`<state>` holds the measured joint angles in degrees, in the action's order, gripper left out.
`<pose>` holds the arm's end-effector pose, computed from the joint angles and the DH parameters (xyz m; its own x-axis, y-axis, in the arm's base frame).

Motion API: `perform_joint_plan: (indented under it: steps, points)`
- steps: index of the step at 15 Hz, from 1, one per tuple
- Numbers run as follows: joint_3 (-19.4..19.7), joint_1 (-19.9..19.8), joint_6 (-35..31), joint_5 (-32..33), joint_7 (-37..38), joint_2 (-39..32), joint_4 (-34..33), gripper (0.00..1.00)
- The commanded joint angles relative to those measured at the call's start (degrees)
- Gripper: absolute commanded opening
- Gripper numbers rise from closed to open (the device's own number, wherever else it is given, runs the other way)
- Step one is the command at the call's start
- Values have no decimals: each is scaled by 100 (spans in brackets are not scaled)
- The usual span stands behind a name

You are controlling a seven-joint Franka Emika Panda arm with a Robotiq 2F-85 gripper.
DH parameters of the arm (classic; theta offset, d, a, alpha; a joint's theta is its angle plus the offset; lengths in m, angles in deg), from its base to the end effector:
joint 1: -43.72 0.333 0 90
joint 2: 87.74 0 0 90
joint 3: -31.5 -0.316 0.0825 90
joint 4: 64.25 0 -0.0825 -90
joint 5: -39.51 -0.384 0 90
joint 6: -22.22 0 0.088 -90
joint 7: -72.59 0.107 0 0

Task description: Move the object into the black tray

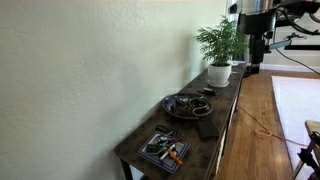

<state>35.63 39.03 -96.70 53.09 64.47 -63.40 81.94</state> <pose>0.3915 -0.0727 0.4114 0.9906 0.1078 -0.0836 0.1202 -0.9797 0.1602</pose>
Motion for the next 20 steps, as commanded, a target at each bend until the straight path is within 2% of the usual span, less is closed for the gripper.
perform_joint_plan:
  steps: [1,5,6,15,20]
  points:
    - [-85,156,-468,-389,341,-544,-247,100]
    - [-203,257,-724,-677,406,-996,-503,100]
    - [-177,200,-619,-555,267,-784,-335,100]
    - [-208,238,-672,-610,276,-1058,-517,100]
    - [-217,297,-1196,-802,313,-1503,-629,100]
